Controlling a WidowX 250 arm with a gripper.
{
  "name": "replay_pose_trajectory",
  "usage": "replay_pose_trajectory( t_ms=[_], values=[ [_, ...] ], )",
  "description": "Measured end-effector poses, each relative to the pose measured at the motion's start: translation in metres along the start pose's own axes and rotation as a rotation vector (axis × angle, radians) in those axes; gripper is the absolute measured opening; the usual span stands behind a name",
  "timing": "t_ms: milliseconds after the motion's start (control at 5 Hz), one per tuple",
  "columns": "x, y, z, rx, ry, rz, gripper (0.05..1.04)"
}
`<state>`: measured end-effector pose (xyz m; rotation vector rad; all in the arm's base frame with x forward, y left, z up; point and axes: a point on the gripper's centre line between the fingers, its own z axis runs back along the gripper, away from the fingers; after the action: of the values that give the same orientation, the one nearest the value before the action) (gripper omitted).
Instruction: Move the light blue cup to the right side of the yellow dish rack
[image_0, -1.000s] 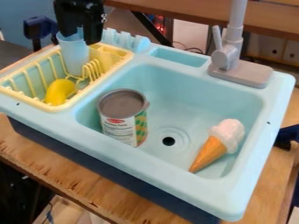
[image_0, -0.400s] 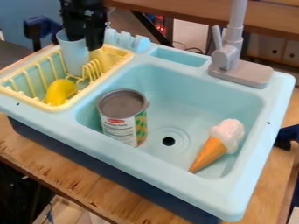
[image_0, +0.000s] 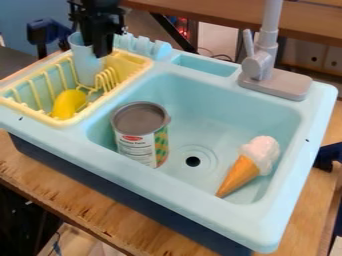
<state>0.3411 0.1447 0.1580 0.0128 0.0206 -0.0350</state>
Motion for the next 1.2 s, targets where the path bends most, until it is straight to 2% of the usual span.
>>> replay_pose_trajectory(
  t_ms=[200,400,600,1000,1200],
  values=[
    [-0.001,-0.001,0.004,0.002,-0.011,0.01,0.099],
    [-0.008,-0.012,0.041,0.073,-0.056,0.029,0.084],
    [-0.009,-0.034,0.067,0.098,-0.122,-0.015,0.084],
    [-0.015,-0.048,0.054,0.024,-0.095,-0.039,0.084],
    [-0.012,-0.052,0.038,-0.017,-0.07,-0.061,0.084]
  ],
)
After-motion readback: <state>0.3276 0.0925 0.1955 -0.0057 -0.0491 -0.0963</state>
